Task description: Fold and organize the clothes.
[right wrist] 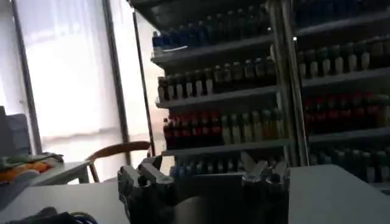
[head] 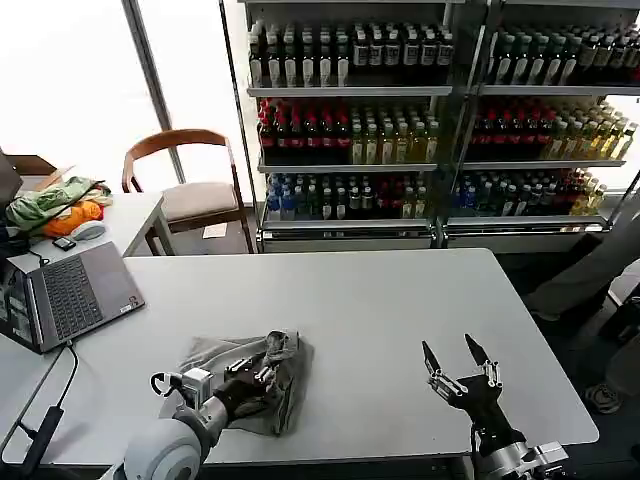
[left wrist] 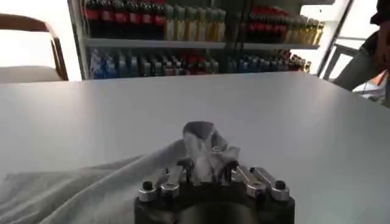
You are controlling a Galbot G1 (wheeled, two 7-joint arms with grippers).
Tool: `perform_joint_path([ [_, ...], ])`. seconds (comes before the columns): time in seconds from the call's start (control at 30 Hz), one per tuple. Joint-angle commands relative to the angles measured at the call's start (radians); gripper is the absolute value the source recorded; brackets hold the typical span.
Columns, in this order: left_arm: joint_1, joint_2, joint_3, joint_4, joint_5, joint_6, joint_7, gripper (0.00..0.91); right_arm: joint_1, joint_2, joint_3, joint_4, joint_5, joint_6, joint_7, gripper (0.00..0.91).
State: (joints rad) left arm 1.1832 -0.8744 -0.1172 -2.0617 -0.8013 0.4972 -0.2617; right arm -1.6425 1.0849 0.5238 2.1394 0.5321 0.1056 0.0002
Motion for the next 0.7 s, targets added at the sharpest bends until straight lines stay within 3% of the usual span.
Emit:
perform_joint_path([
  [0.03,-0.031,-0.008,0.017,-0.009,-0.004,-0.009,-0.026,0.907,0.001,0.0,-0.005,-0.001,-0.001,0.0,0.0,0.907],
  [0.23,0.016,0.0,-0.087,-0.107,-0.074,-0.001,-0.045,0.907,0.014,0.002,-0.026,-0.003,-0.001,-0.003,0.001,0.907],
  [0.4,0.063,0.008,-0.271,-0.168,-0.144,-0.003,-0.049,0.907,0.026,0.002,-0.051,-0.005,-0.003,-0.005,0.0,0.907],
  [0.7,0.273,-0.016,-0.597,-0.069,-0.075,0.049,0.129,0.907,0.04,-0.01,-0.073,-0.006,-0.003,-0.002,-0.002,0.907],
])
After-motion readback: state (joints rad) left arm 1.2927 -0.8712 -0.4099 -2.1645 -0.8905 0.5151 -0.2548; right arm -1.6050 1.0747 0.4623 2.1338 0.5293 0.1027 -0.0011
